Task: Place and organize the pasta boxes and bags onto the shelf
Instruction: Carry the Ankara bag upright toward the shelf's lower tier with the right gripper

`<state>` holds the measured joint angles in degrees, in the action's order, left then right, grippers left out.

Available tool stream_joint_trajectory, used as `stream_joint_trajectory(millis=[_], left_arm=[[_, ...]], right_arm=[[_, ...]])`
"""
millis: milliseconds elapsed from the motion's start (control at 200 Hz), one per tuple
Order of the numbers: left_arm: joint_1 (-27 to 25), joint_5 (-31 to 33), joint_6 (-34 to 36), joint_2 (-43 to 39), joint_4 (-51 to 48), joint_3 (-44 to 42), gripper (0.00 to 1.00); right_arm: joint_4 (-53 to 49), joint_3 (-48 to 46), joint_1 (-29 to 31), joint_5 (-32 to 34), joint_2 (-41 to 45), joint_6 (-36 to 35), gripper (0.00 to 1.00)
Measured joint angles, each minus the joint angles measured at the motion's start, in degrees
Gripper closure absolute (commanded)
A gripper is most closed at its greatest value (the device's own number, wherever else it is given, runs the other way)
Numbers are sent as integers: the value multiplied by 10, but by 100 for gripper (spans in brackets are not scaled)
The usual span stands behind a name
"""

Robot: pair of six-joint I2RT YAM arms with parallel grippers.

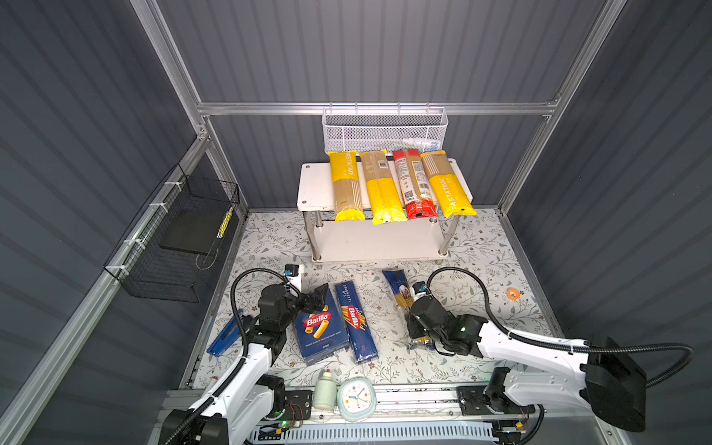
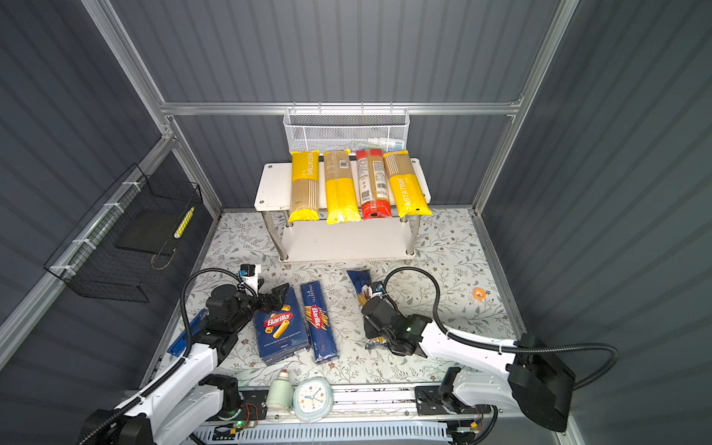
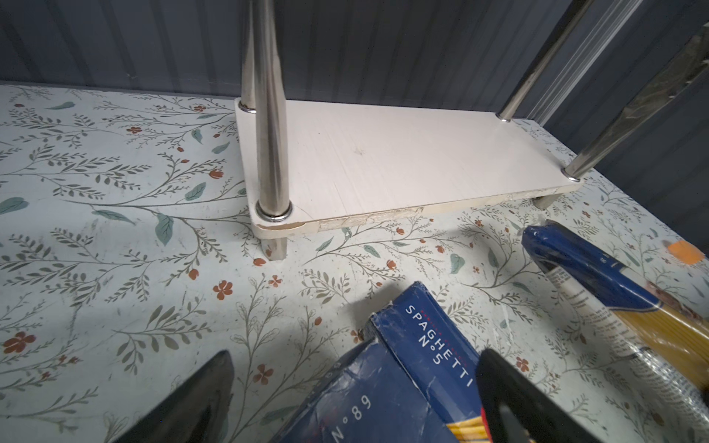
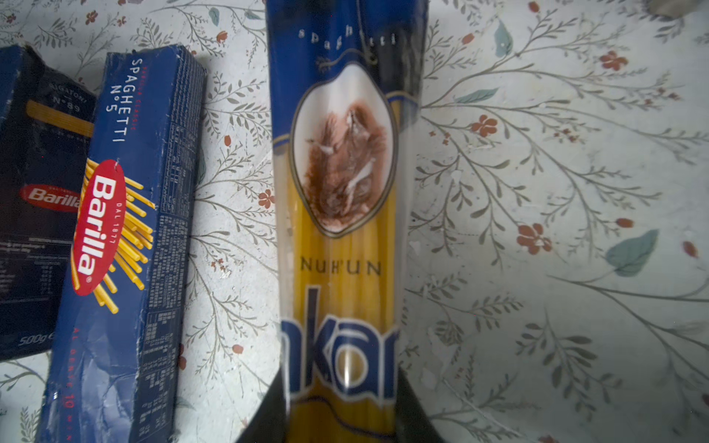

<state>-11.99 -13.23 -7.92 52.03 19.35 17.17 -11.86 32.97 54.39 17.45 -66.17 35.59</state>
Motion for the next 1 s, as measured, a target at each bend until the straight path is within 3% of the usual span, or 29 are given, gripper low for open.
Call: stream_joint_trajectory(millis=[315,1001], left_arm=[[0,-59,-6,28,32,0,1],[-1,-120,-13,68,72,0,1]], right_arm=[[-40,-6,-32,15,96,-3,99],[-83,28,-117,6,95,-65,100]])
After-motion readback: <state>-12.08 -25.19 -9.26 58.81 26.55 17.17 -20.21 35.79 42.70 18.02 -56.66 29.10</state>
